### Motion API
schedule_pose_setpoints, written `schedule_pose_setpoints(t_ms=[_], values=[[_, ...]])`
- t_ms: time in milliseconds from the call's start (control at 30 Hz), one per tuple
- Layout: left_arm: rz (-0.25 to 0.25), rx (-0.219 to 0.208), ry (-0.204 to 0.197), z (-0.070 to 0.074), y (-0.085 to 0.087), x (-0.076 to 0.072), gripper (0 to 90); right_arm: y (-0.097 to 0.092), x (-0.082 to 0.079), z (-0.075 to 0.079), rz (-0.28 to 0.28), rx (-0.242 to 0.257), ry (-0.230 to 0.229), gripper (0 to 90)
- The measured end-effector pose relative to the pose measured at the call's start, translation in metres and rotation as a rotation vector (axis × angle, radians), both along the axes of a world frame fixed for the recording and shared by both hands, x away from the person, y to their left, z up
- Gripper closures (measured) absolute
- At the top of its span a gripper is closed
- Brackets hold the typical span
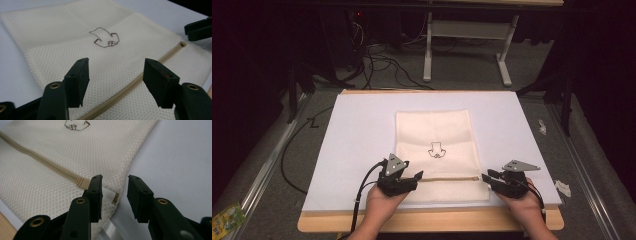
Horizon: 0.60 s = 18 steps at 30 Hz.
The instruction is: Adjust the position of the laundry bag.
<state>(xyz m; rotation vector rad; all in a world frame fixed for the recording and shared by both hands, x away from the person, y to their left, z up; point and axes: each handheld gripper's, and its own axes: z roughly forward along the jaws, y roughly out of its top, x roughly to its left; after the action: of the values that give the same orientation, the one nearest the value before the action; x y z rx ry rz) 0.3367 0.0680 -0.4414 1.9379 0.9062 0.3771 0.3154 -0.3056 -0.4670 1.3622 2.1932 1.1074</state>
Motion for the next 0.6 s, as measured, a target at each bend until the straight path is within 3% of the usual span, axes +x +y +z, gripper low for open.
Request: schedule_pose_setpoints(t_ms=[133,167,300,433,600], values=[[0.02,0.009,-0.009,-0.005,-0.001,0.003,35.5,0.002,0.003,-0.003,-0.019,-0.021,0.005,64.5],[0.029,0.004,0.012,-0.006,-0.001,0.006,35.8,0.002,0.007,-0.006,-0.015,-0.008,0.014,63.9],[0.042,-0.009,0.0,-0.006,-0.001,0.008,36.9,0.001,0.01,-0.01,-0.014,0.006,0.04,64.3],[0.025,0.006,-0.007,-0.006,-0.002,0.006,40.3,0.002,0.006,-0.012,-0.004,-0.005,0.038,64.0],[-0.002,-0.014,0.016,-0.006,-0.002,0.008,45.2,0.003,0.003,-0.013,-0.008,-0.002,0.033,64.2]])
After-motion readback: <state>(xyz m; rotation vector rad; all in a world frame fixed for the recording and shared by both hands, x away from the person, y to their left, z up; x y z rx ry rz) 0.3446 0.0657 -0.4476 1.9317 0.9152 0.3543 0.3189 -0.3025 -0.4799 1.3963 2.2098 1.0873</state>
